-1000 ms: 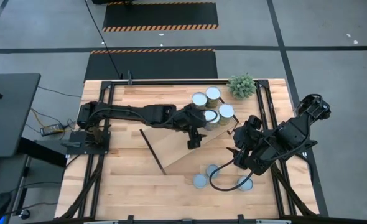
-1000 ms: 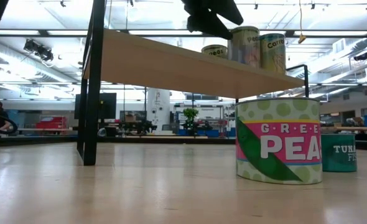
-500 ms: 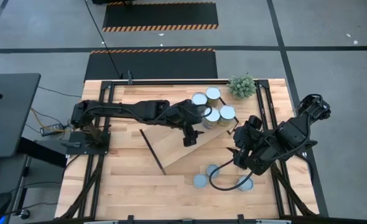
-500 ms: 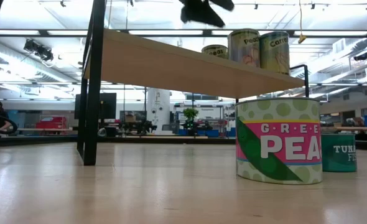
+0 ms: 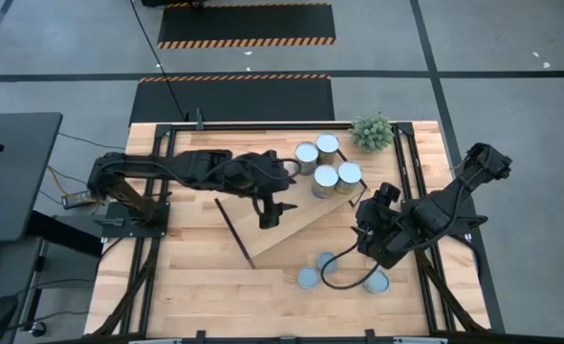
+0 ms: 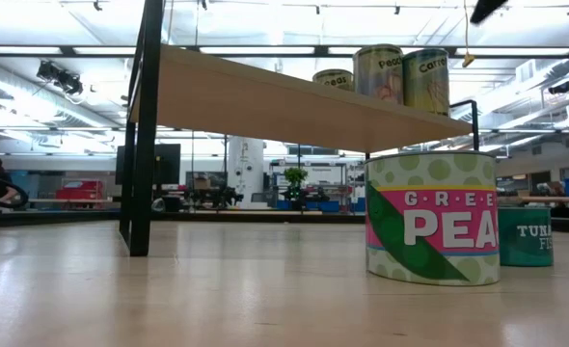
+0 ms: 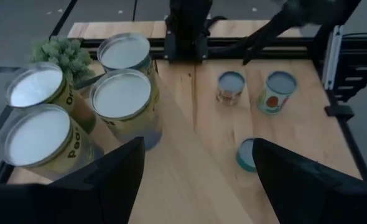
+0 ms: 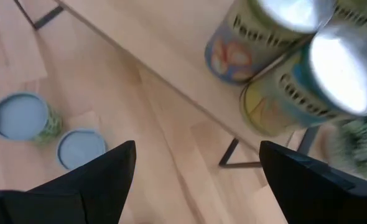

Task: Pick and place cans onto a shelf
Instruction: Adjust the big canned carrots on the shelf

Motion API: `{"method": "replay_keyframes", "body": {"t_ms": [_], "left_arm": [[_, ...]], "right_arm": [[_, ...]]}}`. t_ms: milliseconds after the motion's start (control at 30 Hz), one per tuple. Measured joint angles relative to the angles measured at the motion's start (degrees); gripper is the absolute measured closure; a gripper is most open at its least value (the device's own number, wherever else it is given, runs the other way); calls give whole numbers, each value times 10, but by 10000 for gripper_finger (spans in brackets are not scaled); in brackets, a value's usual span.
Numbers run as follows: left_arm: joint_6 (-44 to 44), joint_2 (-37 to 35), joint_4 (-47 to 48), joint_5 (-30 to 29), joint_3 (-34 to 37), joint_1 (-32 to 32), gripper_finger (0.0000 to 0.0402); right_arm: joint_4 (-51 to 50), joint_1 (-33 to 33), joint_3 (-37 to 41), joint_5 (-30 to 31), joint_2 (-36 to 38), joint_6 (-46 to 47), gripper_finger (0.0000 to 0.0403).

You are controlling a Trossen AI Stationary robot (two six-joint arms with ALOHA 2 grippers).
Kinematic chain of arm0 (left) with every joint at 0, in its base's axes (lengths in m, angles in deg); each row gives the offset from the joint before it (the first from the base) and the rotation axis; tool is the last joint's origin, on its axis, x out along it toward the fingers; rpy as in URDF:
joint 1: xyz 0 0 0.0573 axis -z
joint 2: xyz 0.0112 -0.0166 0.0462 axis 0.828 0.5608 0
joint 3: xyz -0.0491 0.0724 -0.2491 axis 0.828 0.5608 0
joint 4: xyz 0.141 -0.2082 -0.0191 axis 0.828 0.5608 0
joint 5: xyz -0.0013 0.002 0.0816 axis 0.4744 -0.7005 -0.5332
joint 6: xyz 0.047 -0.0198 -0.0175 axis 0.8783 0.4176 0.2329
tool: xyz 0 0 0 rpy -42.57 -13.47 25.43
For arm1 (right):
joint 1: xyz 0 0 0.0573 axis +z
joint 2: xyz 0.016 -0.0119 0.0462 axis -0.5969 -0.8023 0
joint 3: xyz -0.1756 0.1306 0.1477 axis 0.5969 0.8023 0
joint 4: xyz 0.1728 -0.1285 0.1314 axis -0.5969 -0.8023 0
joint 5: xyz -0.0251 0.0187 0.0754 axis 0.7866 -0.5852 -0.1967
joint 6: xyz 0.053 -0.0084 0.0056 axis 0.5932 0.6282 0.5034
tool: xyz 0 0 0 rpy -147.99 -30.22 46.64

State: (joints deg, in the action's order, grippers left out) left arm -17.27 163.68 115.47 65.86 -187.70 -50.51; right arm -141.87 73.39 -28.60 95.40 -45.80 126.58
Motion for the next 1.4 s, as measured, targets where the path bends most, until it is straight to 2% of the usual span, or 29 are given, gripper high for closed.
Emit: {"method": "replay_keyframes", "body": {"t_ms": [167, 333, 733, 1300, 1400], "left_arm": [[10, -11, -1, 0, 0, -6, 100], [13, -8, 17, 0, 0, -18, 100], [14, -6, 54, 0, 0, -37, 100], [14, -6, 53, 1, 0, -37, 100], [13, -6, 53, 12, 0, -37, 100]], "right_arm": [[49, -35, 76, -35, 45, -38, 54], [106, -91, 122, -64, 67, -116, 54], [151, -194, 133, -108, 72, -240, 55], [156, -220, 133, -117, 74, -272, 55], [154, -220, 130, -145, 80, -258, 55]]}}
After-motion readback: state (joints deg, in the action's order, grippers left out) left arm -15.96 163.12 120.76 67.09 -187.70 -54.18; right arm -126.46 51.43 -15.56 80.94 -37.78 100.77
